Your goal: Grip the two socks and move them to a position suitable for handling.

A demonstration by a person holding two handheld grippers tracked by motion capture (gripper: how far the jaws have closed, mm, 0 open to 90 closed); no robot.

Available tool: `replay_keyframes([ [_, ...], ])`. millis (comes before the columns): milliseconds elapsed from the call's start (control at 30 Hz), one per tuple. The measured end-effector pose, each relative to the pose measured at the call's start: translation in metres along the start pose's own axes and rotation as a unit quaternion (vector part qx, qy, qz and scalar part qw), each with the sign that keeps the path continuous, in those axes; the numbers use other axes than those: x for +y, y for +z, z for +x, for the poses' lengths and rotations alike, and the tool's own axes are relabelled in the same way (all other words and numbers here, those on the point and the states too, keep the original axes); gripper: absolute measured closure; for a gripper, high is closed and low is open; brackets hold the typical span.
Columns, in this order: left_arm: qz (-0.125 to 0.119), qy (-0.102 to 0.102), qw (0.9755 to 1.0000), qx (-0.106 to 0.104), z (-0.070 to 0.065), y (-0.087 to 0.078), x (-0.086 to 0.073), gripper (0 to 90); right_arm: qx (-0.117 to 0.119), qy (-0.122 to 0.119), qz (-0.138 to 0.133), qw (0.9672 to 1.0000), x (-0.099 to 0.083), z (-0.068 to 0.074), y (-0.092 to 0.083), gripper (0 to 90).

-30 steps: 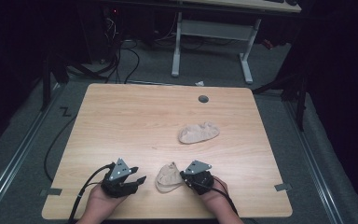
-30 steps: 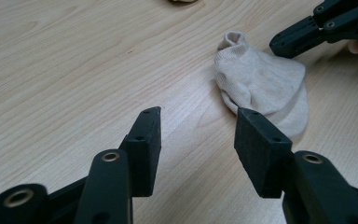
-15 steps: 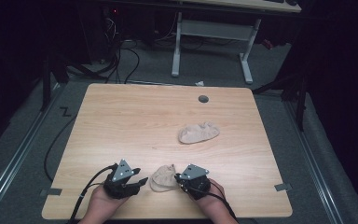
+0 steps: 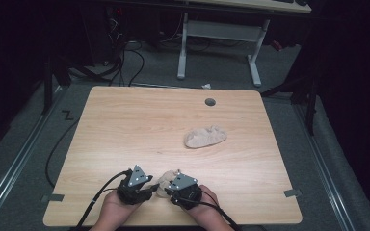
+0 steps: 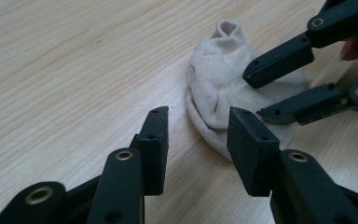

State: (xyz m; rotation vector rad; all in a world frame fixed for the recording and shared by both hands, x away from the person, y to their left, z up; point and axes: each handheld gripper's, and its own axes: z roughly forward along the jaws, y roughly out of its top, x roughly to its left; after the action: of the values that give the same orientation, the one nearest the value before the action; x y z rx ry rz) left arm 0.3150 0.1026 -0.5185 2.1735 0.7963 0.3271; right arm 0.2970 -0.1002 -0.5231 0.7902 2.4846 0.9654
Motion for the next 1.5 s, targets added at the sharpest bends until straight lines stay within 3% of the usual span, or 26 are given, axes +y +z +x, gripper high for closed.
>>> replay_keyframes([
  [200,0.000,0.003,1.0000,-0.003,-0.003,0.001,0.002,58.8,0.001,0.001,0.002,1.0000,-0.002,0.000,0.001,71.3],
  [300,-0.013,0.002,0.9999,-0.005,-0.005,-0.001,0.005,59.8,0.004,0.002,0.000,1.0000,-0.002,-0.001,0.002,72.1],
  [633,0.032,0.010,0.9994,0.007,-0.006,0.008,-0.001,63.9,0.004,0.003,-0.001,1.0000,-0.003,-0.001,0.002,74.2],
  [967,0.029,0.012,0.9995,0.008,-0.007,0.008,-0.002,65.7,-0.004,-0.003,-0.007,1.0000,-0.002,-0.002,-0.004,85.3],
  [1200,0.028,0.012,0.9995,0.008,-0.007,0.008,-0.002,65.7,-0.035,0.018,-0.027,0.9989,-0.009,-0.015,-0.023,85.2],
  [1333,0.029,0.013,0.9995,0.006,-0.007,0.008,-0.002,65.3,-0.065,0.050,-0.025,0.9963,-0.028,-0.032,-0.041,85.0],
  [1500,0.029,0.015,0.9994,0.007,-0.007,0.008,-0.002,65.0,-0.085,0.086,-0.019,0.9925,-0.047,-0.046,-0.054,83.7],
])
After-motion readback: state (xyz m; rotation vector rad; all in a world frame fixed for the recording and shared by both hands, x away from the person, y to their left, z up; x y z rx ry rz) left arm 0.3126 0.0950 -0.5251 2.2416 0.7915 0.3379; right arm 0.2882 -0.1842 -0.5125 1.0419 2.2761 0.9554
